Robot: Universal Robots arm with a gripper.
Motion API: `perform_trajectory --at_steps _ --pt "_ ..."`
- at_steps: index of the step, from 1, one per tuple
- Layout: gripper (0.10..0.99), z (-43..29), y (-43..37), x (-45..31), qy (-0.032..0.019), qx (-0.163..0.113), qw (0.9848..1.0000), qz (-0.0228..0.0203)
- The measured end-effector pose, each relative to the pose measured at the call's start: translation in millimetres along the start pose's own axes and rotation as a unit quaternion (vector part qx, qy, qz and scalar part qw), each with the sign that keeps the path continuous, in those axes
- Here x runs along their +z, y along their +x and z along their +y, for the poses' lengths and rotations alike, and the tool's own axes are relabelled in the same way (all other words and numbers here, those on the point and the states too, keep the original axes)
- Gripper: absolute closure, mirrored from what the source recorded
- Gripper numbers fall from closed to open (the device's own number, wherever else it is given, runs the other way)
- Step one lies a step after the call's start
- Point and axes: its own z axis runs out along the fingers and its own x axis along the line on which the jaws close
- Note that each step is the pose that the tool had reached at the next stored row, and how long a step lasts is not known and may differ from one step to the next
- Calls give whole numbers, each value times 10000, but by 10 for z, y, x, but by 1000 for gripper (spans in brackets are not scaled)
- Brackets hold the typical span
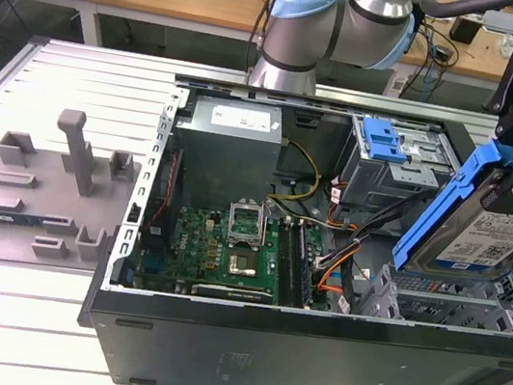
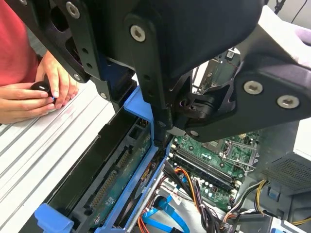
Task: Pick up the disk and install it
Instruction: 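Insert the disk into the insertion slot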
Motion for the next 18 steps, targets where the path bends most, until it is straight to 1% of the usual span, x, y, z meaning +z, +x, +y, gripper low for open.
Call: perform_trajectory --at_steps 7,11,18 --pt "718 0 1 5 0 1 10000 2" --pt "718 -29 3 17 1 29 10000 3" --pt "718 -39 12 60 2 49 10000 2"
